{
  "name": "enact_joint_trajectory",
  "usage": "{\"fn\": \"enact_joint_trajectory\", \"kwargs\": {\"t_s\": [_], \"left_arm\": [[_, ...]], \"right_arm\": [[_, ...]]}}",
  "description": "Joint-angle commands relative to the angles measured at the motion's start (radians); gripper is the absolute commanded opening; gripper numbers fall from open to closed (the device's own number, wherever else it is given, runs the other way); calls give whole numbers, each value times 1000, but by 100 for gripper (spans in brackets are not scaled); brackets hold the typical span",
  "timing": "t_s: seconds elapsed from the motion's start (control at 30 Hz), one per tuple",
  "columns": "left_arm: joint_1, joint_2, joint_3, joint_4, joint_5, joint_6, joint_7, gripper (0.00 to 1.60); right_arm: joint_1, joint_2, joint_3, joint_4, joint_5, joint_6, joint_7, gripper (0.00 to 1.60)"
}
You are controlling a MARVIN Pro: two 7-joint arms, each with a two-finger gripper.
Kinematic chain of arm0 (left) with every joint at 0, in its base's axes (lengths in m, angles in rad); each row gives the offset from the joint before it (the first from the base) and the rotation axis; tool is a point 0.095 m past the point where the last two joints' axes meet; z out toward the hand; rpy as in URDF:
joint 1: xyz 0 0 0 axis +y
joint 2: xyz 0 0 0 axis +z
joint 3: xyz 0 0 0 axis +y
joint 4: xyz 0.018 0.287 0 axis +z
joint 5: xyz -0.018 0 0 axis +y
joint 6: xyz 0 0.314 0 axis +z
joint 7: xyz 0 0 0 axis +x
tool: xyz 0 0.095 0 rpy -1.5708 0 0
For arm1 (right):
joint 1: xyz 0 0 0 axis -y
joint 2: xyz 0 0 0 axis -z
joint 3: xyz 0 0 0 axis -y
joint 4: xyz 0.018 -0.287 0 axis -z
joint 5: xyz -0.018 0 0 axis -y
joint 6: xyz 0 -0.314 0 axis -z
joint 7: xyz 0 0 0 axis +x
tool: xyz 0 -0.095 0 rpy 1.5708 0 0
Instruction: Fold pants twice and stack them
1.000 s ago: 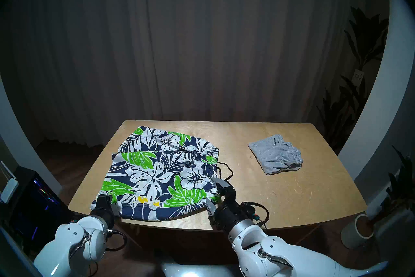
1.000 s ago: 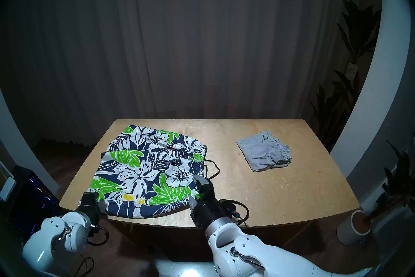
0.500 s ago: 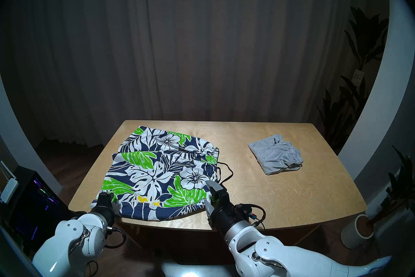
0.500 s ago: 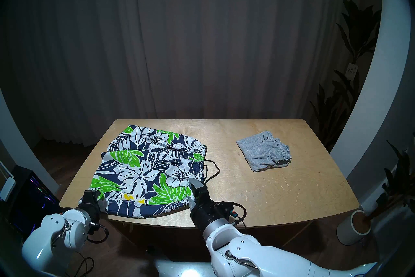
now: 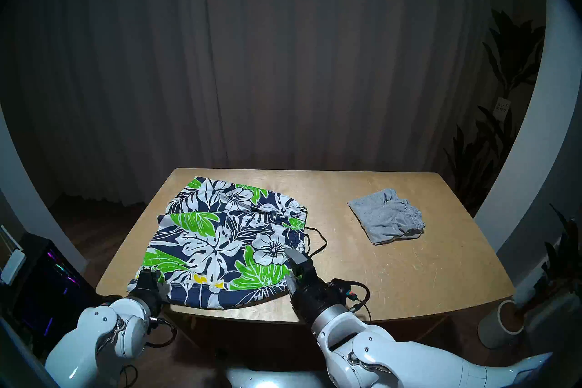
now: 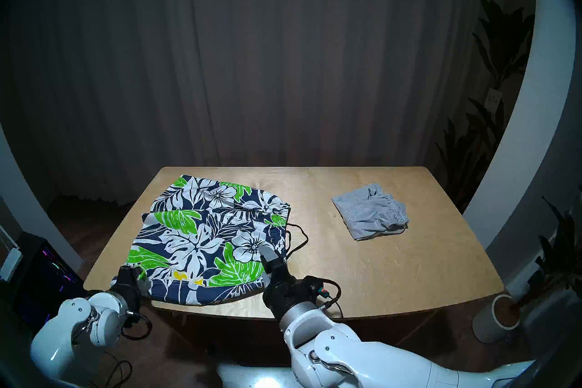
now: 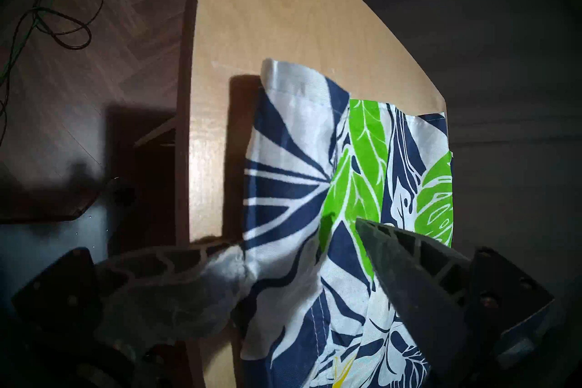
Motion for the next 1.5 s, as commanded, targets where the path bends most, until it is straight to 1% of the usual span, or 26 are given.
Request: {"fn": "enact_joint_trajectory", "kwargs": {"t_s": [0.0,0.07,0.2,0.43,0.6,0.8,1.0,1.03,1.07,1.27,1.33,1.4,1.43,1.47], "left_arm": [[-8,-5,14,14,-4,4,-3,160],[-8,-5,14,14,-3,4,-3,160],[-10,-5,18,15,-3,4,-5,160],[-17,-6,25,15,-2,5,-6,160],[-23,-9,31,15,0,5,-7,160],[-30,-10,38,15,4,3,-6,160],[-35,-10,43,13,9,1,-4,160],[-35,-11,43,12,9,-1,-3,160],[-36,-13,44,12,10,-3,-4,160],[-34,-13,43,7,13,-8,-1,160],[-34,-13,43,7,13,-8,0,160],[-33,-13,43,6,15,-10,-1,160],[-33,-13,43,6,15,-10,-1,160],[-33,-13,43,5,16,-10,-1,160]], "right_arm": [[-33,90,27,-108,27,12,25,160],[-41,99,33,-118,35,12,20,160],[-66,150,41,-151,58,24,18,160],[-117,224,57,-205,97,23,26,160],[-141,255,57,-216,117,23,27,160],[-126,232,52,-194,119,18,12,160],[-90,187,48,-169,112,12,-18,160],[-84,177,47,-166,113,2,-37,160],[-78,172,48,-160,114,4,-42,160],[-40,141,32,-151,95,-11,-139,160],[-35,135,32,-148,97,-10,-148,160],[-11,110,24,-138,86,-17,-185,160],[-11,110,24,-138,86,-17,-185,160],[-2,103,19,-138,77,-22,-202,160]]}}
